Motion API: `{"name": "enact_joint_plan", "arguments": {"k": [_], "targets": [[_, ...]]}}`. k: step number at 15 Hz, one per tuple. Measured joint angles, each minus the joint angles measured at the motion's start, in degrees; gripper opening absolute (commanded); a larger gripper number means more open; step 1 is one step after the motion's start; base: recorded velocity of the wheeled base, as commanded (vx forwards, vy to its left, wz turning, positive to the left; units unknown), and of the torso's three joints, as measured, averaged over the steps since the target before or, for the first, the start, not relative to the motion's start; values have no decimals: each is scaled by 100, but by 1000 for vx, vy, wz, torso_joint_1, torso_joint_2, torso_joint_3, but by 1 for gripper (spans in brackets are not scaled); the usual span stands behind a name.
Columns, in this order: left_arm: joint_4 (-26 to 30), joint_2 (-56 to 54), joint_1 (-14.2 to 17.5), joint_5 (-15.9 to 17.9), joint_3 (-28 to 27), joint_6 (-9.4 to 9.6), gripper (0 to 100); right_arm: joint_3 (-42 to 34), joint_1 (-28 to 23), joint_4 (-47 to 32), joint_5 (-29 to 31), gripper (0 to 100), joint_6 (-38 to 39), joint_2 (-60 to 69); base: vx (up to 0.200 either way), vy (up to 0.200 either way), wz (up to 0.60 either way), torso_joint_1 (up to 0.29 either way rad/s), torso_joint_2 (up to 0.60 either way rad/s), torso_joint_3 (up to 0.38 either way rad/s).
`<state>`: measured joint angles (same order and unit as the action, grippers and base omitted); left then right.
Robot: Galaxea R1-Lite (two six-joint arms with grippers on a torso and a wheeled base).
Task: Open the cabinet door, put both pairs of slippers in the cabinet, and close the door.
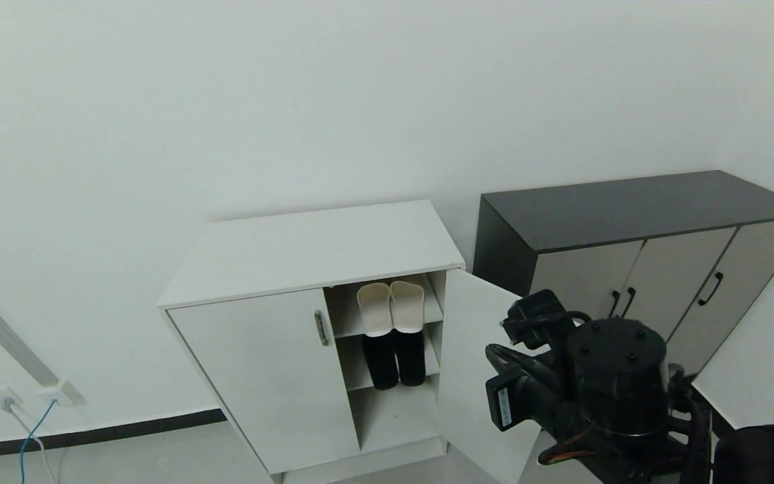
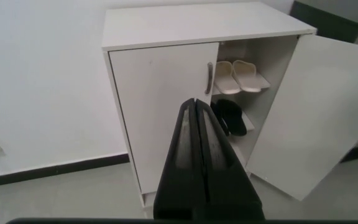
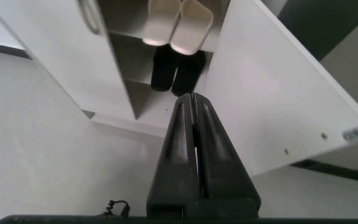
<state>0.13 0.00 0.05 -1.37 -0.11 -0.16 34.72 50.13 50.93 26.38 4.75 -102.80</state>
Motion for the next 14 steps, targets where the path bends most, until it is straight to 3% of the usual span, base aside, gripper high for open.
{"name": "enact_joint_plan", "arguments": {"k": [3,7,14], "targets": [[5,0,-2,-2,1,-2,0,119,-261,-13,22,0,-5,-63,0,0,0,0,0,0],[5,0,5,-7,1,0,0,610,-1093,-18,-2,0,13,-362,0,0,0,0,0,0],[2,0,2,-11,1,-27,0,1302,-2475,-16,-681,0,71,-1276,0,0,0,0,0,0]]}}
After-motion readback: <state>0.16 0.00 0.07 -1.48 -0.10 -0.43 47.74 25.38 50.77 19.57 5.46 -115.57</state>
